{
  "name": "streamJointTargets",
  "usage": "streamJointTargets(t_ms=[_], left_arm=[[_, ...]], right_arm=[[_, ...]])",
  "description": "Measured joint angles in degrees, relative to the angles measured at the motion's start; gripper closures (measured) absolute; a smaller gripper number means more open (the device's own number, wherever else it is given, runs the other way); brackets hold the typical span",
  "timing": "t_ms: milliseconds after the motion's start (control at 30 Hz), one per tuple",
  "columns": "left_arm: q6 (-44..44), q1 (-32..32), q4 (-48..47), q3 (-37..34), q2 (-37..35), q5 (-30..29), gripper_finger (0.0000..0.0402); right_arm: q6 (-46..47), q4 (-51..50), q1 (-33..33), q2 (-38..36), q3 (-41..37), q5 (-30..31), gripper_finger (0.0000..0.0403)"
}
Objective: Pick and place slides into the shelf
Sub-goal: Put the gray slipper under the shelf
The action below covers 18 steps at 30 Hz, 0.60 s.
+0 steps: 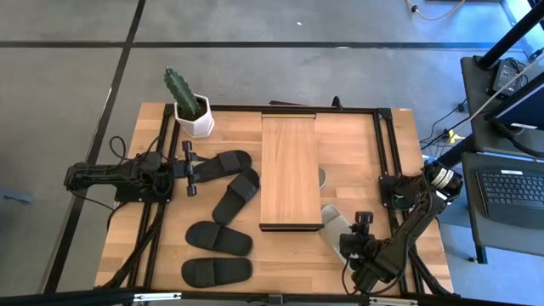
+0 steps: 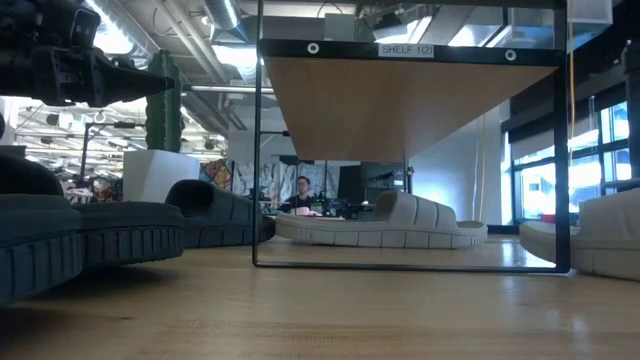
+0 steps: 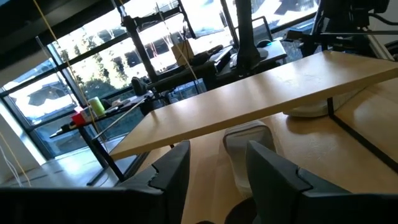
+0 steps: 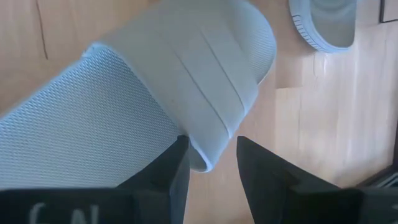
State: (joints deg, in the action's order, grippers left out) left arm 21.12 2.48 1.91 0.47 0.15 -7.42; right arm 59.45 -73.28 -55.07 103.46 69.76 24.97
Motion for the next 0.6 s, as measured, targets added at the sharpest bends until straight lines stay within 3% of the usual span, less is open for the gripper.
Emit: streamJointTargets(t_ms=[600], left_arm=[[0.01, 0.00, -0.11, 0.00, 0.02, 0.00, 0.0254]], right_arm=[[-6.78, 4.12, 0.03, 0.00, -1.25, 0.11, 0.0269]])
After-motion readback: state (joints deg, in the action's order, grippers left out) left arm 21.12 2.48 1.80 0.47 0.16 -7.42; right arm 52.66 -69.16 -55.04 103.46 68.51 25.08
